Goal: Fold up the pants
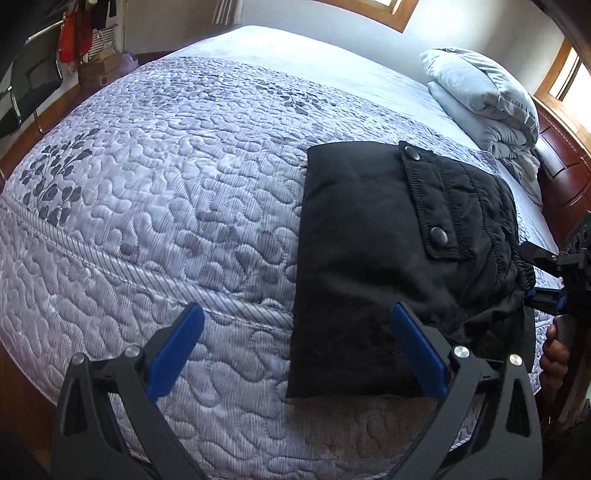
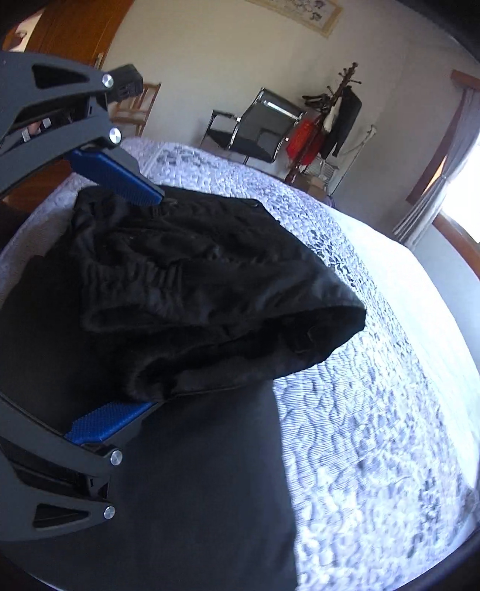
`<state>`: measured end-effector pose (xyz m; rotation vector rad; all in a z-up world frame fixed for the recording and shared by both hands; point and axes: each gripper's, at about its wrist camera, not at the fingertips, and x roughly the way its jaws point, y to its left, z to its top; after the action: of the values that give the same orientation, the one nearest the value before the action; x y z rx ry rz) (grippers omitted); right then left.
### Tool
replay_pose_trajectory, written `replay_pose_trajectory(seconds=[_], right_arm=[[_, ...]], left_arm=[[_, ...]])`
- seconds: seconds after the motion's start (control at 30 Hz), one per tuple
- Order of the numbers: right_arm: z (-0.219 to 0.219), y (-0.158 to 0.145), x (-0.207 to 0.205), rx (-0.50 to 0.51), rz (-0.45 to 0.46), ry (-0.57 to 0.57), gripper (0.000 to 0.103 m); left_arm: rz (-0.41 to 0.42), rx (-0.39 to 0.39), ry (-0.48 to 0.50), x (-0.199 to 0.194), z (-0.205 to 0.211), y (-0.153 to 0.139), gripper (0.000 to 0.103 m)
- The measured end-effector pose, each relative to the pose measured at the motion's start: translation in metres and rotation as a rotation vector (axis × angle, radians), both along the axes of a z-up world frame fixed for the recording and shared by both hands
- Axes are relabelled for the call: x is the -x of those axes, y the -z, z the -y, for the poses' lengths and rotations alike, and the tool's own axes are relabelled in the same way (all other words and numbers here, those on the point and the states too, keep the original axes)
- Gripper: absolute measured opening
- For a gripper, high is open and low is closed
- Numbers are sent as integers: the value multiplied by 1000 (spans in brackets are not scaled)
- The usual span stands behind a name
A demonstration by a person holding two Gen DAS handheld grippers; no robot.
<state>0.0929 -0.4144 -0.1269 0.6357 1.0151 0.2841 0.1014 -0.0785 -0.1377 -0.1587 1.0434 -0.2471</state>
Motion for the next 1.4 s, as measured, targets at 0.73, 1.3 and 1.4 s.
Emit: replay_pose_trajectory(seconds=[0.73,1.3,1.4], right_arm=[[6,-63,48,24,184,-4,22],[89,-94,102,99,187,143,22],[100,-77,105,99,148,163,22]], left_arm=[[-27,28,-16,10,2,-4,100],[7,37,54,21,33,-25,100],[6,34,76,21,43,-27,100]])
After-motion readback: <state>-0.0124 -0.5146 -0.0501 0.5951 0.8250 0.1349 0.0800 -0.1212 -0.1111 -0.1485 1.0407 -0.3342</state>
